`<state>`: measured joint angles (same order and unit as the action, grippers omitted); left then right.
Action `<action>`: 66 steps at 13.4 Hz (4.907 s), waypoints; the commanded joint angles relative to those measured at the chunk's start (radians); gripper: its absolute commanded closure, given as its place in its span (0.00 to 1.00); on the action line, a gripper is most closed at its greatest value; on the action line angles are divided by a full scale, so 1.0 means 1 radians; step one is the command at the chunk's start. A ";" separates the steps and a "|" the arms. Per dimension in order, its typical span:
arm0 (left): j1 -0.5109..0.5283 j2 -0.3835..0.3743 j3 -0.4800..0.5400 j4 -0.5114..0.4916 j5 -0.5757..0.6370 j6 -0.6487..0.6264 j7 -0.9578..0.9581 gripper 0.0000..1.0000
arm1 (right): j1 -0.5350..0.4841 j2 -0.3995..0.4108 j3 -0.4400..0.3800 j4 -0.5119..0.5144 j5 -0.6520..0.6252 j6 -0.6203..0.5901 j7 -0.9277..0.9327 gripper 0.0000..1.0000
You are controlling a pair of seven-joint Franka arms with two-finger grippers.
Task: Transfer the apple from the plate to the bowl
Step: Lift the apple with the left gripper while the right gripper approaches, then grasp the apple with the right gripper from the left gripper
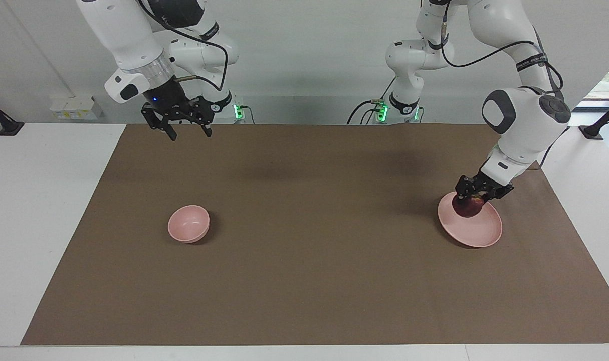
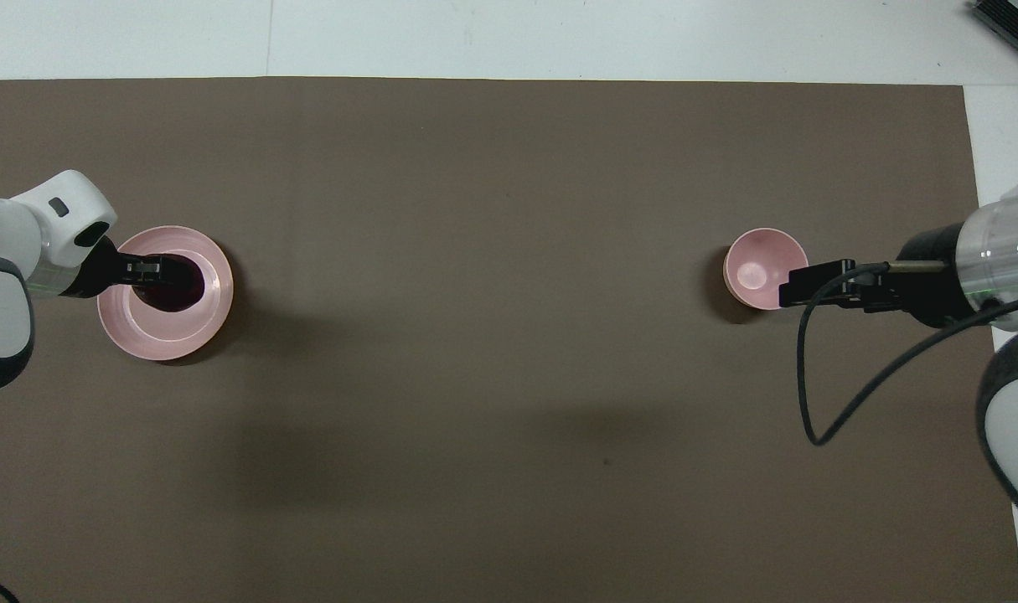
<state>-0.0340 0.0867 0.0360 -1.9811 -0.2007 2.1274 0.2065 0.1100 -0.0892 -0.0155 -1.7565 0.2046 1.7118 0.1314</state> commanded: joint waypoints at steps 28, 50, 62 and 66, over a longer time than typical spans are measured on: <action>-0.201 -0.114 -0.395 -0.033 -0.902 0.362 -0.051 1.00 | 0.240 0.229 0.002 -0.035 0.806 0.399 1.027 0.00; -0.201 -0.104 -0.403 -0.021 -0.896 0.410 -0.070 1.00 | 0.241 0.227 0.000 -0.067 0.769 0.328 0.955 0.96; -0.199 -0.104 -0.403 -0.021 -0.896 0.410 -0.070 1.00 | 0.217 0.235 0.000 -0.047 0.768 0.275 0.919 1.00; -0.199 -0.099 -0.403 -0.015 -0.887 0.410 -0.070 0.37 | 0.217 0.235 -0.004 -0.046 0.765 0.273 0.916 1.00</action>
<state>-0.2190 0.0012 -0.3799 -2.0033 -1.0844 2.5162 0.1423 0.3397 0.1394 -0.0214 -1.8071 0.9871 2.0317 1.0898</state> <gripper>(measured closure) 0.339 0.264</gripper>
